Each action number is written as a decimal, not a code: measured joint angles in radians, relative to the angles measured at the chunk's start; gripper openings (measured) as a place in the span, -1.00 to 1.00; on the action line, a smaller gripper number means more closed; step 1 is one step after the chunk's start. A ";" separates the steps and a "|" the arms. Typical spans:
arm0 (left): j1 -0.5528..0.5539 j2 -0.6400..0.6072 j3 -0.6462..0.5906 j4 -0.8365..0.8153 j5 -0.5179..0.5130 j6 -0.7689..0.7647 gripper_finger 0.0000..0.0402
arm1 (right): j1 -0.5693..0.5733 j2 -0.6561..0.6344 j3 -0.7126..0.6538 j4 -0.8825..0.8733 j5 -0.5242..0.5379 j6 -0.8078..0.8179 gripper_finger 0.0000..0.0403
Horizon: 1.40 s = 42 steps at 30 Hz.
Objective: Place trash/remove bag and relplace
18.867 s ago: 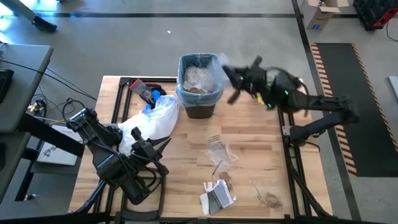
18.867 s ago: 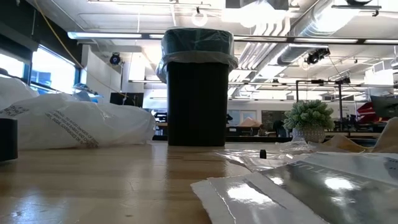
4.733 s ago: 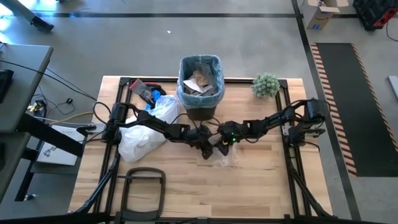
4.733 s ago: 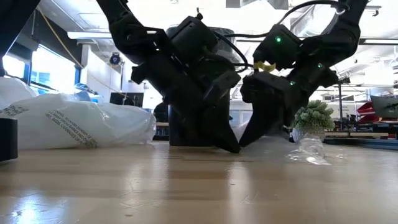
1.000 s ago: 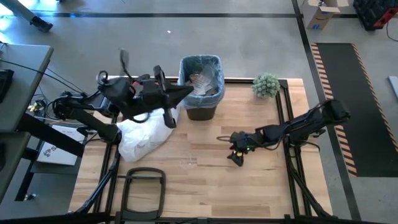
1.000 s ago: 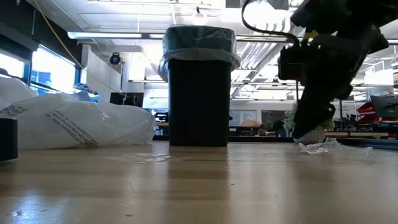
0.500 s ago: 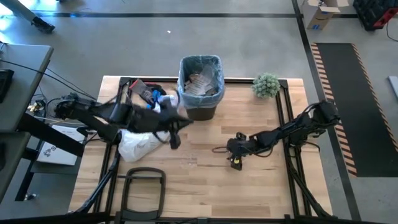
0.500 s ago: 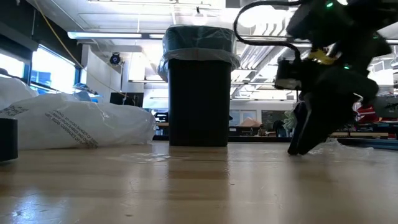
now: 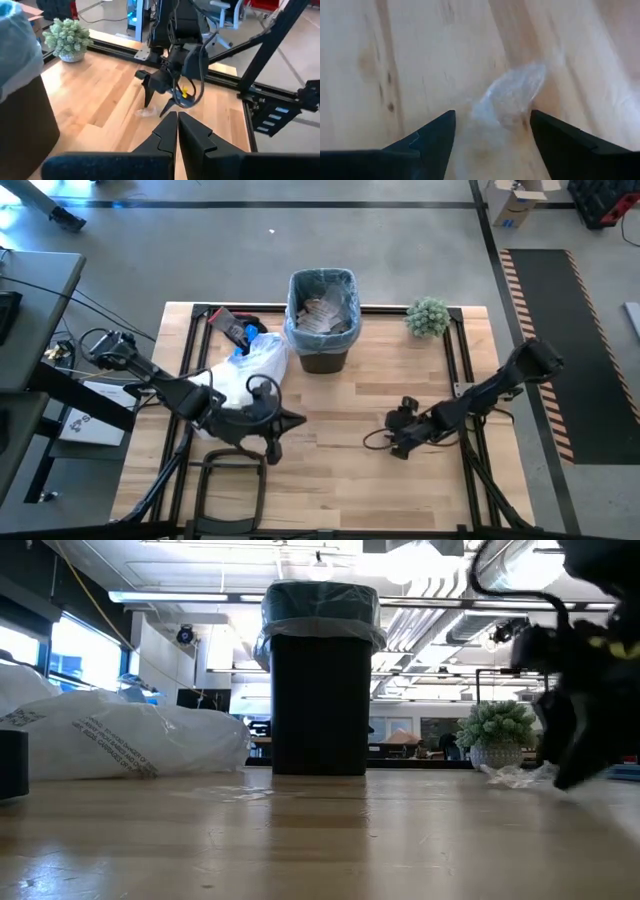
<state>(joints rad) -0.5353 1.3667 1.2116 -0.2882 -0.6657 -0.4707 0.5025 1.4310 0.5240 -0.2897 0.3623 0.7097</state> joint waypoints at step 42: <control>-0.186 0.047 0.000 0.225 -0.315 0.207 -1.00 | -0.823 0.123 0.967 -0.054 -0.269 -0.822 -0.17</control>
<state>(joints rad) -0.7215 1.4136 1.2114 -0.0633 -0.9811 -0.2637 -0.3210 1.5536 1.4914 -0.3436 0.0931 -0.1119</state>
